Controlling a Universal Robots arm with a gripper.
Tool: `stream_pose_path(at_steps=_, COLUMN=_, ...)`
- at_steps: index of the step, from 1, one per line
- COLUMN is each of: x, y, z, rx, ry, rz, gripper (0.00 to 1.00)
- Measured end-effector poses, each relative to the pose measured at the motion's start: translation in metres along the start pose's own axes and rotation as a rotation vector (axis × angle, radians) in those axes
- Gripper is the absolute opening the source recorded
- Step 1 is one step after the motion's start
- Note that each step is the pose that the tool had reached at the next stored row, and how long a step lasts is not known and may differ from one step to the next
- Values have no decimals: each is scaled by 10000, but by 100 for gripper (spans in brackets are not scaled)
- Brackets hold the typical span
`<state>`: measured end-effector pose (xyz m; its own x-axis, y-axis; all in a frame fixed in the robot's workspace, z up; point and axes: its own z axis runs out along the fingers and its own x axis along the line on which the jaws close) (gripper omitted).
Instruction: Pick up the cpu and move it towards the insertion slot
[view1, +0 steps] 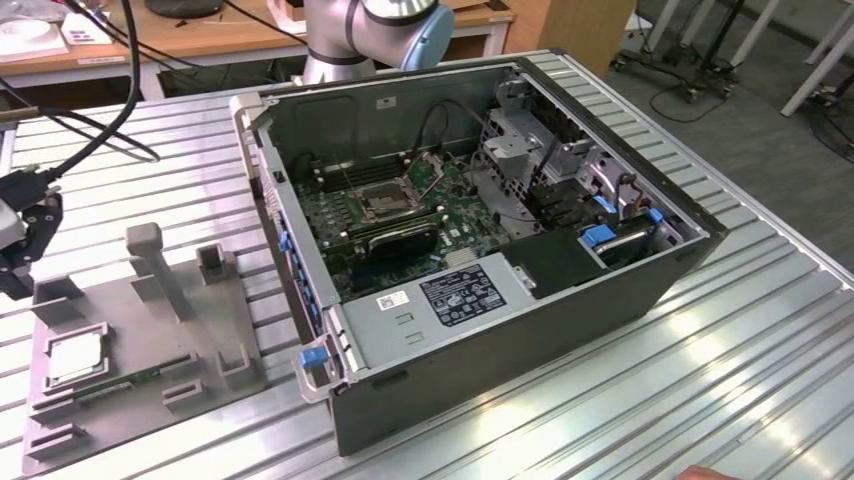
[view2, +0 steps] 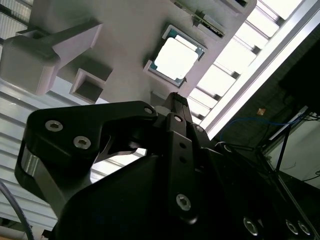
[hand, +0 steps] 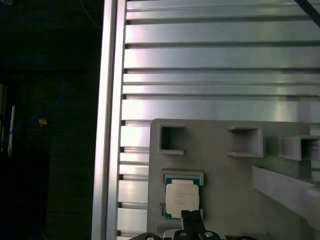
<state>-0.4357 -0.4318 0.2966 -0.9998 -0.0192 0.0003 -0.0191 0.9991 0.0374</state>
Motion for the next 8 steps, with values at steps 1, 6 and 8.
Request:
stream_pose_path(at_steps=1, x=1, y=-1, z=9, rx=0, ry=1, rz=0, gripper=11)
stream_pose_path(at_steps=6, x=2, y=-2, z=44, rx=1, ry=3, rz=1, gripper=11)
stream_pose_path(at_steps=8, x=4, y=-3, z=55, rx=2, ry=3, rz=1, gripper=11)
